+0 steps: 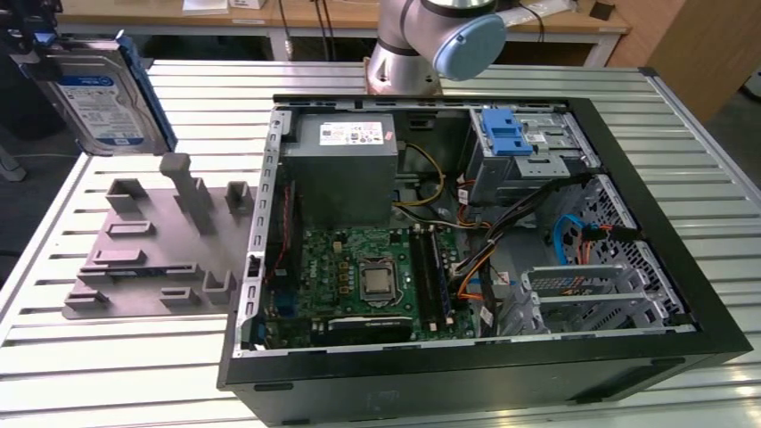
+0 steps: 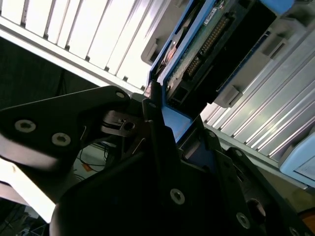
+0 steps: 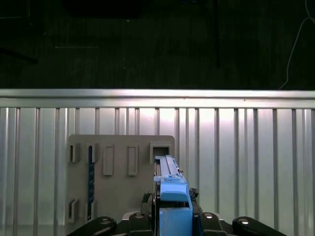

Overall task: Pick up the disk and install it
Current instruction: 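Pick up the disk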

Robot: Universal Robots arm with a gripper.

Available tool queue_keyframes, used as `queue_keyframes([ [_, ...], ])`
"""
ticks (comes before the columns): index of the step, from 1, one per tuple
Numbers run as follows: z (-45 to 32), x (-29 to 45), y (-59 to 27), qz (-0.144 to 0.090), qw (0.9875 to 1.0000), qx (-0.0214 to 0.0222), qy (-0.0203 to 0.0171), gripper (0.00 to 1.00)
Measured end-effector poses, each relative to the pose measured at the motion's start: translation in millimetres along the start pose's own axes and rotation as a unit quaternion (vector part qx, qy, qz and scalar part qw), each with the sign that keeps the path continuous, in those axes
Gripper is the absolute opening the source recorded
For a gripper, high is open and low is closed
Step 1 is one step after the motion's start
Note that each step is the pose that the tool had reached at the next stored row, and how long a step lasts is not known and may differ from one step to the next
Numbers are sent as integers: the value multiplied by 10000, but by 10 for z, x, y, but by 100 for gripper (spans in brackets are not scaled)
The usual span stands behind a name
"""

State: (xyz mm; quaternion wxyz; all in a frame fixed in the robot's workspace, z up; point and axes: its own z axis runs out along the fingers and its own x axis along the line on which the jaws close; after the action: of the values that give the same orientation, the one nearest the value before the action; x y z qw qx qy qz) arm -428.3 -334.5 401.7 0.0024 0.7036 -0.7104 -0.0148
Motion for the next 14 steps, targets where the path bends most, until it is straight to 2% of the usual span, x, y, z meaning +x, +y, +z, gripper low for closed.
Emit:
queue_keyframes([
  [14,-256,-4,6,0,10000,5,-4,36],
])
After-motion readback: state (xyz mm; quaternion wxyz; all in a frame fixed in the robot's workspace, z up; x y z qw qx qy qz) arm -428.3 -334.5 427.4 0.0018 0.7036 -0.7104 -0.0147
